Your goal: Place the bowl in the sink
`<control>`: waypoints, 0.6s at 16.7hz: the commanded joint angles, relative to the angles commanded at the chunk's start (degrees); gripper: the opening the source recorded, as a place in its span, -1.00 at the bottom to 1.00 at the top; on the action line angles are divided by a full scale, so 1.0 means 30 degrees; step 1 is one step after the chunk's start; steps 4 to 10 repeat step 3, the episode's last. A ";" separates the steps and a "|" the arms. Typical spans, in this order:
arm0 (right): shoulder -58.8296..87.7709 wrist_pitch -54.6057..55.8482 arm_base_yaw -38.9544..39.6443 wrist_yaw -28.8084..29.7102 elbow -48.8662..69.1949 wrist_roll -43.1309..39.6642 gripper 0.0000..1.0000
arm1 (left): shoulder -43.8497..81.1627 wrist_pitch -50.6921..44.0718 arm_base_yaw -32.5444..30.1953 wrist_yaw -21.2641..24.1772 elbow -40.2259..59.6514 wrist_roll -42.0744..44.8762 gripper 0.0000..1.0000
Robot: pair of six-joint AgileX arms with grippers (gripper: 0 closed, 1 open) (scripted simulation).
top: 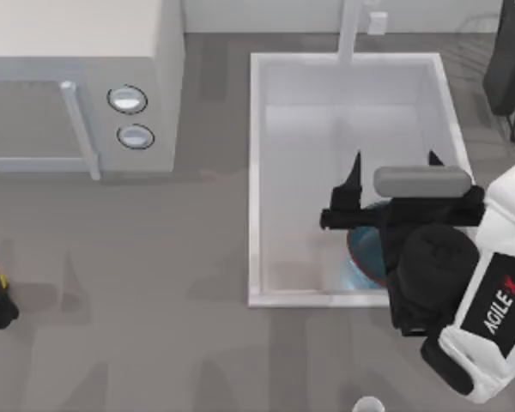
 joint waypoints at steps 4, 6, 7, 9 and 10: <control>0.0000 0.0000 0.0000 0.0000 0.0000 0.0000 1.00 | 0.0000 0.0000 0.0000 0.0000 0.0000 0.0000 1.00; 0.0000 0.0000 0.0000 0.0000 0.0000 0.0000 1.00 | 0.0000 0.0000 0.0000 0.0000 0.0000 0.0000 1.00; 0.0000 0.0000 0.0000 0.0000 0.0000 0.0000 1.00 | 0.0000 0.0000 0.0000 0.0000 0.0000 0.0000 1.00; 0.0000 0.0000 0.0000 0.0000 0.0000 0.0000 1.00 | 0.0000 0.0000 0.0000 0.0000 0.0000 0.0000 1.00; 0.0000 0.0000 0.0000 0.0000 0.0000 0.0000 1.00 | 0.0000 0.0000 0.0000 0.0000 0.0000 0.0000 1.00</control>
